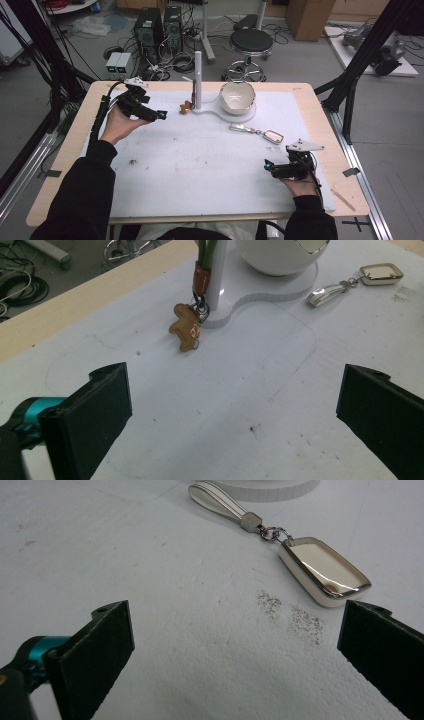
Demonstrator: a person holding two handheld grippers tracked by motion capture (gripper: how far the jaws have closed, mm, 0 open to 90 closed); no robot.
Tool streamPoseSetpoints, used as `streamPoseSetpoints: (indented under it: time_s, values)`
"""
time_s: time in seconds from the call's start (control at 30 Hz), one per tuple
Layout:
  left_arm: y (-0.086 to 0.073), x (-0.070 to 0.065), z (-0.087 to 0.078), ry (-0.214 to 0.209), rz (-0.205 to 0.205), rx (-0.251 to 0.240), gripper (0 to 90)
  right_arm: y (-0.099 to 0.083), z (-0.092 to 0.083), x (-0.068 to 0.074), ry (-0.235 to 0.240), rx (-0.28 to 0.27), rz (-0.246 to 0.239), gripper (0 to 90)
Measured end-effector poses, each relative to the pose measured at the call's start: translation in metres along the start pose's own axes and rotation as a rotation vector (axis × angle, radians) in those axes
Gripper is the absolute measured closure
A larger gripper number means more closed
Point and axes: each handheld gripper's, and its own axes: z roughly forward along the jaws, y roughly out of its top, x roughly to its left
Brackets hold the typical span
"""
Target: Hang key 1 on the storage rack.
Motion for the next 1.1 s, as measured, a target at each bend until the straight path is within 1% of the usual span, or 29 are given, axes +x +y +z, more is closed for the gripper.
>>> streamPoseSetpoints:
  time_s: [0.07, 0.13, 0.27, 0.4, 0.43, 0.57, 0.6, 0.67, 0.77, 0.87, 0.97, 1.07, 1.1]
  values:
    - [-0.005, 0.0, -0.003, 0.013, -0.003, -0.003, 1.7, 0.0, 0.0, 0.0, 0.0, -0.003, -0.005, 0.6]
    - [-0.011, 0.001, -0.007, 0.015, -0.014, -0.008, 1.7, 0.0, 0.0, 0.0, 0.003, -0.002, -0.004, 0.6]
    - [-0.021, -0.001, -0.012, 0.027, -0.016, -0.001, 1.7, 0.0, 0.0, 0.001, 0.004, 0.004, 0.0, 0.6]
    - [-0.034, -0.005, -0.017, 0.036, -0.005, 0.007, 1.7, 0.0, 0.0, 0.0, 0.004, 0.004, 0.0, 0.6]
    - [-0.037, -0.006, -0.018, 0.039, 0.003, 0.014, 1.7, 0.0, 0.0, 0.001, 0.004, 0.004, 0.003, 0.6]
    - [-0.05, -0.012, -0.02, 0.039, 0.012, 0.041, 1.7, 0.0, 0.0, 0.001, 0.004, 0.005, 0.0, 0.6]
    - [-0.052, -0.013, -0.021, 0.043, 0.015, 0.04, 1.7, 0.0, 0.0, 0.001, 0.003, 0.006, -0.001, 0.6]
    - [-0.058, -0.015, -0.023, 0.032, 0.004, 0.029, 1.7, 0.0, 0.0, 0.001, 0.003, 0.007, 0.003, 0.6]
    - [-0.066, -0.019, -0.027, 0.027, 0.002, 0.033, 1.7, -0.001, -0.001, 0.002, -0.002, 0.007, 0.001, 0.6]
    - [-0.072, -0.02, -0.033, 0.025, -0.013, 0.021, 1.7, -0.001, -0.001, 0.002, -0.002, 0.007, -0.004, 0.6]
    - [-0.079, -0.021, -0.037, 0.035, -0.005, 0.019, 1.7, -0.001, -0.001, 0.002, -0.003, 0.006, -0.003, 0.6]
    - [-0.084, -0.022, -0.04, 0.039, -0.016, 0.014, 1.7, -0.001, -0.001, 0.002, 0.001, 0.006, 0.005, 0.6]
    - [-0.087, -0.023, -0.041, 0.03, -0.026, 0.0, 1.7, -0.001, -0.001, 0.002, 0.002, 0.005, 0.003, 0.6]
